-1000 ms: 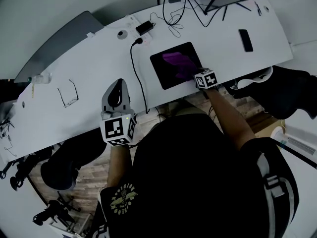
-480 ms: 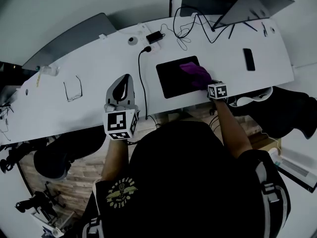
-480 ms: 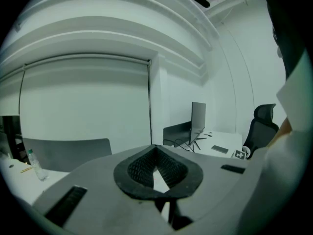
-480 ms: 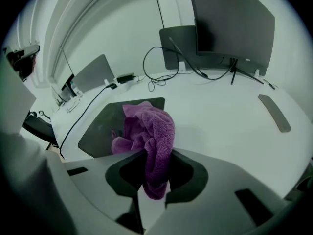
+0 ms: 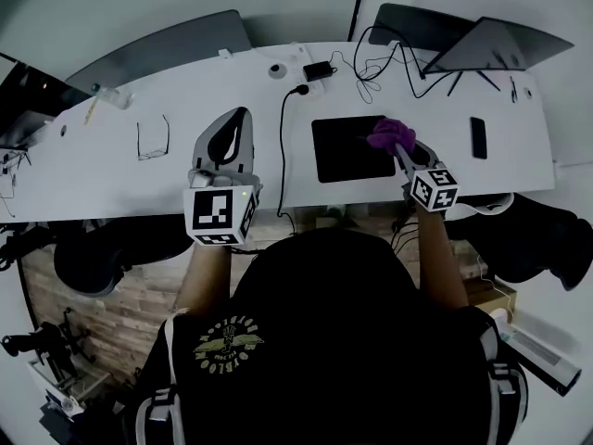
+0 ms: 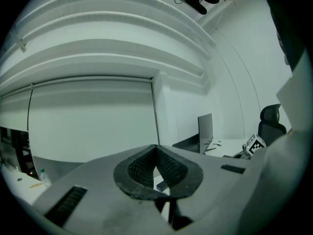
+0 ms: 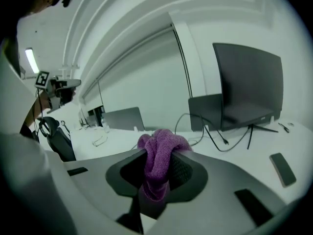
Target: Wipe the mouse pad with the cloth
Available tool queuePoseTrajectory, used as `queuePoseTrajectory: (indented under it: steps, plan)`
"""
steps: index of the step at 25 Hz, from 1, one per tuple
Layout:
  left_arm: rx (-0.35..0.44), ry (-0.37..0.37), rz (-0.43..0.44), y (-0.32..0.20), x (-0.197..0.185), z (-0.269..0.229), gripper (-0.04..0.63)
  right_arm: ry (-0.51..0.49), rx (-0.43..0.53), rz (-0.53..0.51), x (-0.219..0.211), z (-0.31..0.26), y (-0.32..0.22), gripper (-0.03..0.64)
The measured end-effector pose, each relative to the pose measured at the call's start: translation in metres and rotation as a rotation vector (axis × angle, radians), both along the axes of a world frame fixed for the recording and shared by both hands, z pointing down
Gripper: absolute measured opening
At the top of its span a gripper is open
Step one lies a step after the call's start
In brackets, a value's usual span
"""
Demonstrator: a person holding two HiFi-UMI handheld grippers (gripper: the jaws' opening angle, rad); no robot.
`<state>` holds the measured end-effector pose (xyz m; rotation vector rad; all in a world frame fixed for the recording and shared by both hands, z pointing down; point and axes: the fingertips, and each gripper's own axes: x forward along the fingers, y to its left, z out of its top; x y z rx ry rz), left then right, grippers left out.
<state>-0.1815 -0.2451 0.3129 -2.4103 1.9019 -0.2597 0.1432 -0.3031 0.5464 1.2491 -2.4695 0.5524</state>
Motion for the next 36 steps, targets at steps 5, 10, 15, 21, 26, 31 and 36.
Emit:
queuePoseTrajectory:
  steps: [5, 10, 15, 21, 26, 31, 36]
  plan:
    - [0.033, -0.008, 0.011, 0.015, 0.001, -0.018, 0.002, -0.069, 0.18, -0.046, -0.023, -0.089, 0.014, 0.083]
    - [0.057, -0.011, 0.041, 0.03, 0.008, -0.032, 0.002, -0.081, 0.338, -0.075, -0.041, -0.169, 0.038, 0.081]
    - [0.077, -0.02, 0.073, 0.044, 0.015, -0.043, 0.002, -0.104, 0.43, -0.079, -0.051, -0.225, 0.063, 0.08]
    - [0.094, -0.008, 0.109, 0.062, 0.023, -0.047, 0.002, -0.102, 0.488, -0.063, -0.059, -0.257, 0.083, 0.08]
    - [0.072, 0.005, 0.111, 0.074, 0.019, -0.036, 0.002, -0.087, 0.481, -0.04, -0.061, -0.258, 0.101, 0.08]
    - [0.084, 0.018, 0.12, 0.079, 0.017, -0.037, 0.002, -0.099, 0.46, -0.01, -0.053, -0.251, 0.117, 0.08]
    - [0.099, 0.03, 0.117, 0.083, 0.01, -0.04, 0.002, -0.093, 0.454, -0.009, -0.055, -0.25, 0.121, 0.08]
